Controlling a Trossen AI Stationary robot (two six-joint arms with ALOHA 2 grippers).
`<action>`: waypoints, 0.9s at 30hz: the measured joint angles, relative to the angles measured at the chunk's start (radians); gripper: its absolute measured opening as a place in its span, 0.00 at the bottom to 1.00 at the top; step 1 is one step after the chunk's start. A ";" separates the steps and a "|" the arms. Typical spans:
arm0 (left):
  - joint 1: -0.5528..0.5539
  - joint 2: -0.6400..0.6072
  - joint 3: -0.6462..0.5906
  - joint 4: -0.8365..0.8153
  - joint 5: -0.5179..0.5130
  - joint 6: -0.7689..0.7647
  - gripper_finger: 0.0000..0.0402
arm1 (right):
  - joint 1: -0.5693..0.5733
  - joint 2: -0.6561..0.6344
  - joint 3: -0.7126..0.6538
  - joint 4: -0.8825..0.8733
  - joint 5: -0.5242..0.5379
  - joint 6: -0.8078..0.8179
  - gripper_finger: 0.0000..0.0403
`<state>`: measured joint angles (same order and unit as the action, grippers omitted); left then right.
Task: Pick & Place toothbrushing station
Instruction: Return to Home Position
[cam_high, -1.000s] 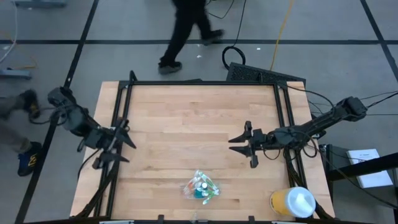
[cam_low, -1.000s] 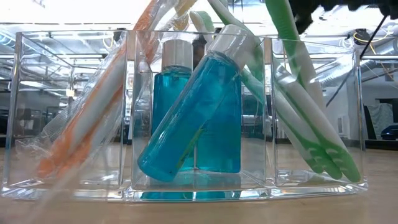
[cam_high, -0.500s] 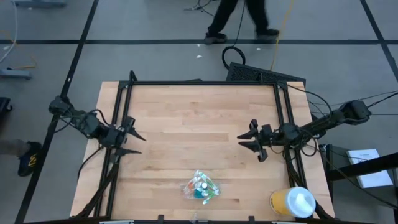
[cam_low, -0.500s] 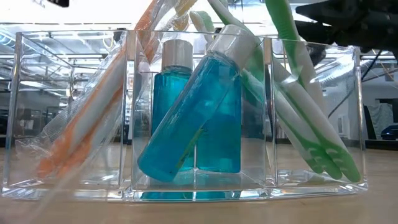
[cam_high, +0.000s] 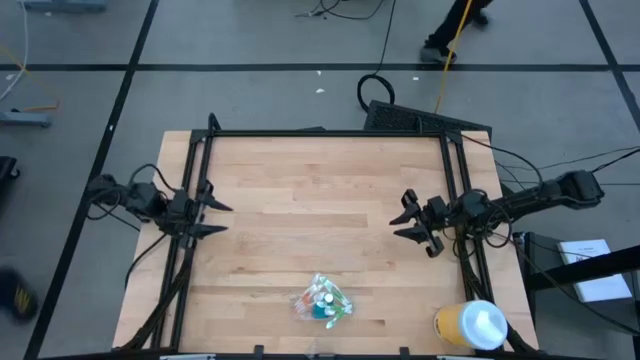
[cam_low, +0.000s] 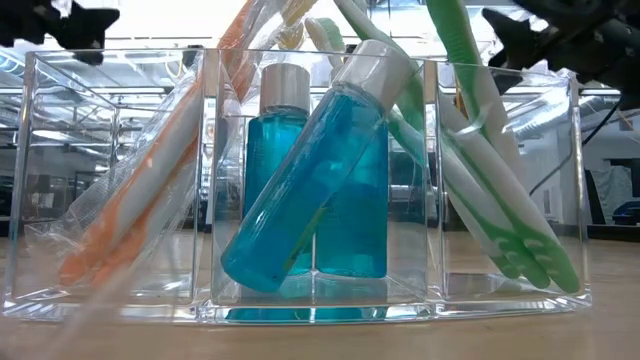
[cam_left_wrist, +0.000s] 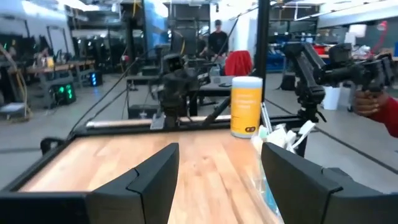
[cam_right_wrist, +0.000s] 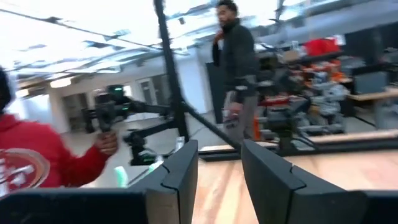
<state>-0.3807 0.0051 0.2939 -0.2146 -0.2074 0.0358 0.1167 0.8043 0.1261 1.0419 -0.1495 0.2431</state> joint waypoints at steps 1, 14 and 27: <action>0.008 0.000 -0.007 -0.001 0.001 -0.012 0.59 | -0.010 -0.008 0.000 -0.001 -0.032 -0.007 0.28; 0.106 0.001 -0.020 -0.071 0.054 -0.062 0.59 | -0.085 -0.079 0.000 -0.075 -0.143 -0.046 0.28; 0.183 0.001 -0.153 0.074 0.133 -0.114 0.59 | -0.098 -0.176 0.000 -0.114 -0.276 -0.045 0.28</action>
<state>-0.1979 0.0063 0.1413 -0.1402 -0.0742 -0.0783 0.0186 0.6288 0.1261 0.9281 -0.4253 0.1980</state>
